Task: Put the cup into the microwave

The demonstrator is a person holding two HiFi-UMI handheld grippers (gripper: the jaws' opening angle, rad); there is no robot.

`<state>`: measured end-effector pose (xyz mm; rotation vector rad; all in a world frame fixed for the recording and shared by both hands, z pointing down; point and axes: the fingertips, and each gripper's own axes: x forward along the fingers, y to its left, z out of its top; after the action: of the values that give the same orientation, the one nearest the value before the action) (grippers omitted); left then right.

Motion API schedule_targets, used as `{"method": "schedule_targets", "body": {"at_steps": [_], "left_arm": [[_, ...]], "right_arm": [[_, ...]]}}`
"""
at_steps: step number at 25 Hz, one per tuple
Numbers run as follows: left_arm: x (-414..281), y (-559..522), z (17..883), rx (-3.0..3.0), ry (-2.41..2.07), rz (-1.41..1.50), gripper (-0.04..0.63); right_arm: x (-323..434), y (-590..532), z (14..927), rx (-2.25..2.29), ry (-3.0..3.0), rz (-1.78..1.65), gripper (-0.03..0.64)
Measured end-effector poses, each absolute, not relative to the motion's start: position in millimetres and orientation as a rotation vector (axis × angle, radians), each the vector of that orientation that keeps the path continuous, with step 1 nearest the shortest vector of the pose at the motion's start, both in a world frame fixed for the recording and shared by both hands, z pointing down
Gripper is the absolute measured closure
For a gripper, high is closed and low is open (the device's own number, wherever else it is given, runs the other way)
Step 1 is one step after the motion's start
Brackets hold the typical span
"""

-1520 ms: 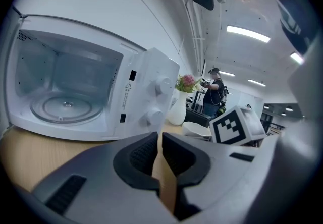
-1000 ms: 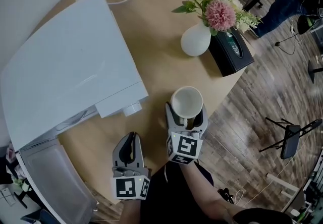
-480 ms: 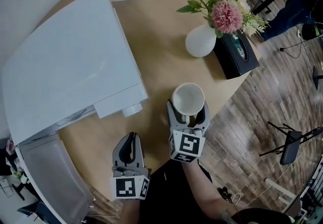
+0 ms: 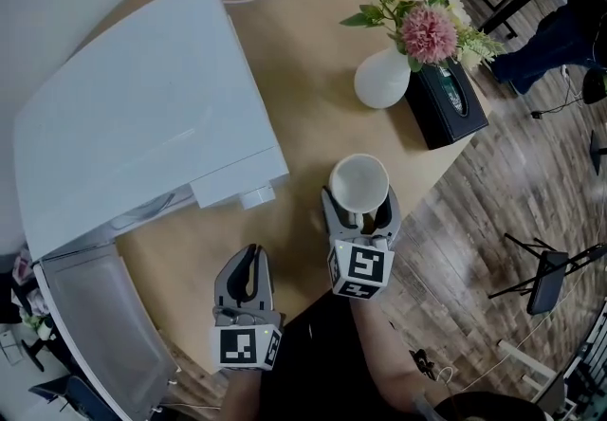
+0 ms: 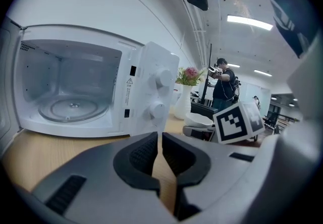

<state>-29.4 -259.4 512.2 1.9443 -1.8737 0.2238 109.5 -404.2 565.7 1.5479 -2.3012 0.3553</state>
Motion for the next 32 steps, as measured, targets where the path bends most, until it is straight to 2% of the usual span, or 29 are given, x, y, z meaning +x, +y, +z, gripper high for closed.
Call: {"method": "schedule_targets", "body": {"at_steps": [14,32], "left_arm": [[-34.3,-242.3,489.2,1.988,-1.893,0.245,0.588],[-58.6,-214.7,452.7,1.980,-2.013,0.165,0.588]], "right_arm": [[127.4,-394.1,538.7,1.519,-2.313,0.336,0.187],[99.7,-354.3,482.0,1.178,-2.497,0.248,0.187]]}}
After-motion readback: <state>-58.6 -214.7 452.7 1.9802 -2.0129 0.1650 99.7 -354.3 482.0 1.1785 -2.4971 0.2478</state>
